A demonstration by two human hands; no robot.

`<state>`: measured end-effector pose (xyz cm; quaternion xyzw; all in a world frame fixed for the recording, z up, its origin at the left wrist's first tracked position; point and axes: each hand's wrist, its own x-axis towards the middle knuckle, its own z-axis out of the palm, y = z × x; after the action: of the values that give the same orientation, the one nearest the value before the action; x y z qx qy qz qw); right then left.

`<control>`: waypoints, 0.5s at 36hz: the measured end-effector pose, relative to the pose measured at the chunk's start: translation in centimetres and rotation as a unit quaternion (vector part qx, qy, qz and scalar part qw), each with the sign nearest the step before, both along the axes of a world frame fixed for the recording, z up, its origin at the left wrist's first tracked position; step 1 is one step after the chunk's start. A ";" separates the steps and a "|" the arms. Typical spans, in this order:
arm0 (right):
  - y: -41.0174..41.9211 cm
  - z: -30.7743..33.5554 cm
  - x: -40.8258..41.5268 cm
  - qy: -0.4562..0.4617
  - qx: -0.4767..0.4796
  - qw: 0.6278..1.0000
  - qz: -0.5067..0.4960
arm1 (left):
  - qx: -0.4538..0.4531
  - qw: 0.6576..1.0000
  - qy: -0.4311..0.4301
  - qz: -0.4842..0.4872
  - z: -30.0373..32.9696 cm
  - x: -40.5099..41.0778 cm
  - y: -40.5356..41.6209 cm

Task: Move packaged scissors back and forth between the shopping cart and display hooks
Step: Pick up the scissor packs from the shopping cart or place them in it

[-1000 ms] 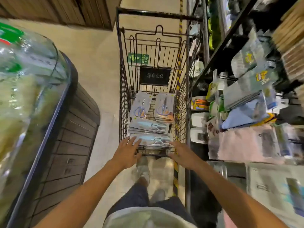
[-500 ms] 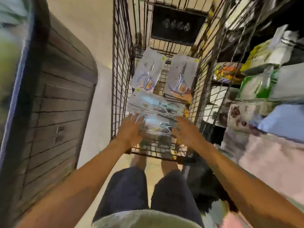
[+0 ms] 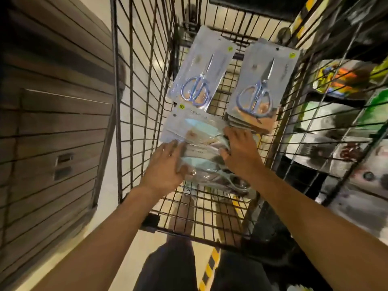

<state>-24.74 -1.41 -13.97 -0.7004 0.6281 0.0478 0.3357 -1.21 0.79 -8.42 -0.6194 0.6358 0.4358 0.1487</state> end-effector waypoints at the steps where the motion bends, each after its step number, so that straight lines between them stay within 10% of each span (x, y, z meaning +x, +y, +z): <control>1: 0.1 -0.1 -0.1 0.002 -0.009 1.000 0.002 | 0.000 1.000 0.000 0.002 0.0 0.1 0.0; 18: 1.2 2.2 0.5 -0.077 0.065 0.980 -0.170 | 0.020 0.999 0.017 0.044 1.0 0.6 1.2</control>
<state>-24.21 -0.24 -11.75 -0.5621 0.7055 -0.0233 0.4310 -0.57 2.00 -7.39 -0.6359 0.6018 0.4651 0.1309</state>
